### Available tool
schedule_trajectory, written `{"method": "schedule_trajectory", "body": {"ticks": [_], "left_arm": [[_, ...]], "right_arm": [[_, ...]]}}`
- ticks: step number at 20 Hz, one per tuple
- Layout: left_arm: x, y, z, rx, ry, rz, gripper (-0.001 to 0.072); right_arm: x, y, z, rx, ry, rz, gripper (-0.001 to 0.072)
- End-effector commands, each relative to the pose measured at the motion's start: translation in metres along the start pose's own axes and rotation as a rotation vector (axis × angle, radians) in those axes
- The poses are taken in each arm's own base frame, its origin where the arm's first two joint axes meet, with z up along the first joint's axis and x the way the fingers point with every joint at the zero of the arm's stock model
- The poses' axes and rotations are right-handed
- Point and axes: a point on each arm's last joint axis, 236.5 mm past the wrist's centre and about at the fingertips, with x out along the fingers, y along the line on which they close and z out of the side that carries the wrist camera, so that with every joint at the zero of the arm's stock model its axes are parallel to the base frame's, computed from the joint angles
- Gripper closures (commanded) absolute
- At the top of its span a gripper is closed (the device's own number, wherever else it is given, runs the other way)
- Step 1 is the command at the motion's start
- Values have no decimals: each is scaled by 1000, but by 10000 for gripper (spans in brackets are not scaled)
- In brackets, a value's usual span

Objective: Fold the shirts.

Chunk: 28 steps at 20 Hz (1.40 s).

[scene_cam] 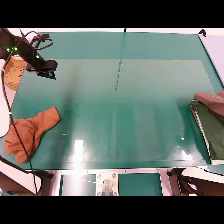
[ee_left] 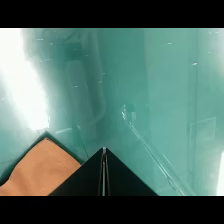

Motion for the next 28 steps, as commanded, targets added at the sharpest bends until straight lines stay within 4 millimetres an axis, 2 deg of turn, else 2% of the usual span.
{"method": "schedule_trajectory", "body": {"ticks": [1, 2, 3, 4, 5, 7, 8, 9, 10, 11, 12, 14, 15, 17, 20, 22, 24, 26, 28], "left_arm": [[0, -1, 0, 1, -2, -4, 684], [0, -1, 1, 1, -3, -5, 684], [0, -2, 1, 1, -3, -8, 683], [0, -5, 1, 3, -4, -22, 683], [0, -12, 2, 8, -9, -51, 684], [-1, -23, 4, 21, -17, -97, 684], [-1, -24, 5, 22, -24, -103, 684], [-2, -24, 5, 22, -24, -102, 684], [-2, -24, 5, 22, -24, -102, 684], [-2, -25, 5, 23, -25, -102, 684], [-5, -25, 4, 24, -25, -102, 685], [-13, -29, -3, 20, -16, -107, 685], [-18, -32, -10, 11, -1, -108, 685], [-24, -42, -24, 4, 14, -111, 685], [-25, -67, -54, 28, 25, -116, 685], [-17, -85, -87, 47, 43, -123, 685], [-4, -98, -124, 50, 48, -128, 685], [14, -101, -162, 18, 60, -129, 685], [29, -97, -193, -37, 73, -124, 685]], "right_arm": [[57, -33, -27, 77, 143, -115, 696], [74, -35, -31, 77, 163, -120, 675], [92, -38, -35, 77, 183, -123, 515], [106, -40, -40, 77, 200, -126, 258], [116, -41, -44, 76, 214, -129, 133], [119, -41, -41, 80, 213, -125, 138], [114, -32, -35, 79, 195, -95, 140], [104, -14, -25, 71, 160, -32, 224], [90, 14, -13, 41, 112, 63, 538], [75, 46, -4, -22, 63, 162, 694], [56, 82, 1, -94, 14, 261, 696], [23, 147, -7, -244, -53, 414, 696], [11, 175, -21, -329, -76, 464, 697], [4, 212, -64, -511, -78, 480, 697], [25, 240, -152, -737, -27, 481, 699], [58, 239, -220, -868, 22, 468, 699], [89, 230, -277, -950, 75, 483, 699], [108, 222, -319, -990, 135, 518, 697], [119, 220, -338, -1025, 156, 520, 697]]}}
